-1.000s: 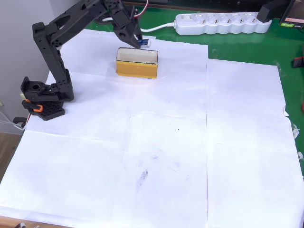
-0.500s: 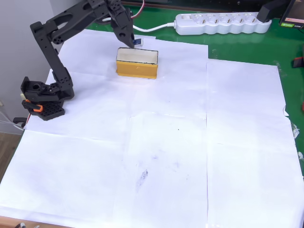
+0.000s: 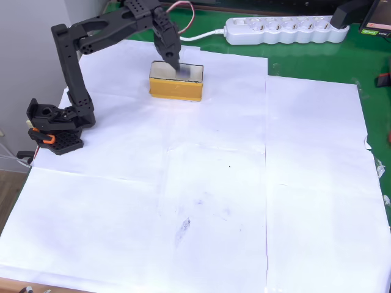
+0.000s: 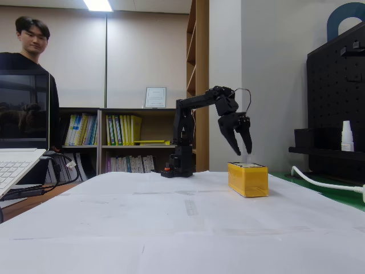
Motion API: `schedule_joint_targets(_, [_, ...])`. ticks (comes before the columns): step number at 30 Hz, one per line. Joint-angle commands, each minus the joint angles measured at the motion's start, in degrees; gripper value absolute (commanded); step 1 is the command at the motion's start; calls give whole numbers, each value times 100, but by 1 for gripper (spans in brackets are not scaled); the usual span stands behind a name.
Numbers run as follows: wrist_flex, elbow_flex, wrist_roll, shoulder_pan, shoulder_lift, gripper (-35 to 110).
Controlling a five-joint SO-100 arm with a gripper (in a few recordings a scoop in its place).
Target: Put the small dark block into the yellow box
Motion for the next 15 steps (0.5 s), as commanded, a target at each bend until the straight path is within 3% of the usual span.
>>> schedule_joint_targets(1, [185,97,-79,-123,-79,24])
schedule_joint_targets(7, [193,246,-519,554,-1310,23])
schedule_joint_targets(12, [-97,-1028,-1301,1617,-2962,23])
schedule_joint_targets(15, [-158,-1538,-1380,1934,-3604,11])
